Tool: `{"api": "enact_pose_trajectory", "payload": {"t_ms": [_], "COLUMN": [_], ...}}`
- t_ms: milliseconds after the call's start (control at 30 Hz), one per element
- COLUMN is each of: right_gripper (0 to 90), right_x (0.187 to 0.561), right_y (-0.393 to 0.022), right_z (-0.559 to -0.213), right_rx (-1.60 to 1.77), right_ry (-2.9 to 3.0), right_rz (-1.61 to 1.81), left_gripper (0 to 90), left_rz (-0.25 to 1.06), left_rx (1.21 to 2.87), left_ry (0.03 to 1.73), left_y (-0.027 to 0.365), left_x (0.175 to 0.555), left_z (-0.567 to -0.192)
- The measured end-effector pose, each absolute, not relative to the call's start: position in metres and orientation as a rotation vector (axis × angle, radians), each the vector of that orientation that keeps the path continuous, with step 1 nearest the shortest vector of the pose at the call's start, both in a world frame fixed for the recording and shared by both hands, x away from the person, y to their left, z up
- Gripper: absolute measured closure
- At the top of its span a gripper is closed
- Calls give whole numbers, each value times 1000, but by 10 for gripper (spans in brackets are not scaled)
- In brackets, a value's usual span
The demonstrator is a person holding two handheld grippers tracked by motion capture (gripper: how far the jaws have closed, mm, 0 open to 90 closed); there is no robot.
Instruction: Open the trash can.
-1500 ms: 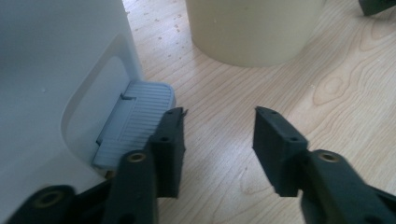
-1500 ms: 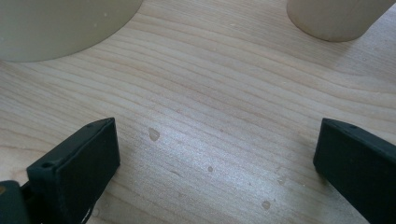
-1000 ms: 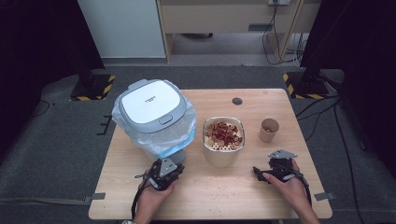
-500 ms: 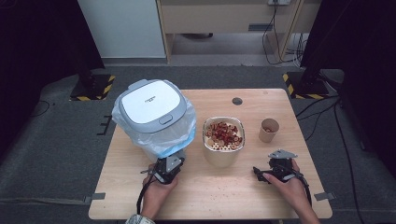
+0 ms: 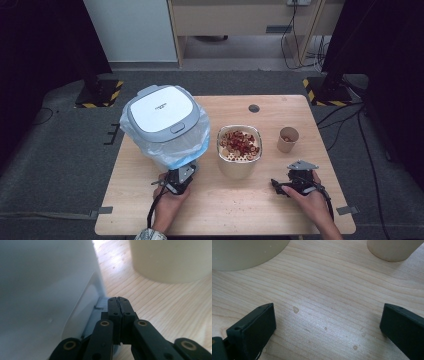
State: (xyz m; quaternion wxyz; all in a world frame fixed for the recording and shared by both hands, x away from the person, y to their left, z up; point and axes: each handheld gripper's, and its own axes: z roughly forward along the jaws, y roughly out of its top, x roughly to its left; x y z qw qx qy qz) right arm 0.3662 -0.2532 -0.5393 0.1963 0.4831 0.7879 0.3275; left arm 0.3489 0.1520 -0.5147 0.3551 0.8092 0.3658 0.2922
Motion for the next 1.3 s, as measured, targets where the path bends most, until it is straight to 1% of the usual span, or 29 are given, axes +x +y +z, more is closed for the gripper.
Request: {"api": "enact_pose_trajectory", "payload": {"t_ms": [167,300,433,500,667,733,833,1200,1300], "right_gripper": [9,9,9,9,9,9,9,11,36], "right_x": [366,366,366,366,365,365,365,366,366], "right_y": [-253,-254,-254,-254,-254,-254,-254,-254,-254], "right_z": [-539,-539,-539,-539,-539,-539,-539,-538,-537], "right_rx": [1348,1345,1346,1346,1346,1349,1350,1342,1339], "right_ry": [2211,2212,2212,2211,2211,2211,2212,2227,2235], "right_rz": [916,917,917,917,917,917,918,917,914], "left_gripper": [885,885,890,890,890,890,890,890,890], "left_rz": [721,654,684,676,699,697,657,671,665], "left_rx": [2067,2015,2066,2053,2095,2090,2062,2073,2072], "left_ry": [973,1026,1000,1027,1018,1022,1046,1043,1047], "left_y": [155,159,157,156,152,153,156,154,155], "left_x": [350,352,351,351,352,352,354,354,354], "left_z": [-517,-520,-521,-522,-528,-529,-529,-529,-529]}}
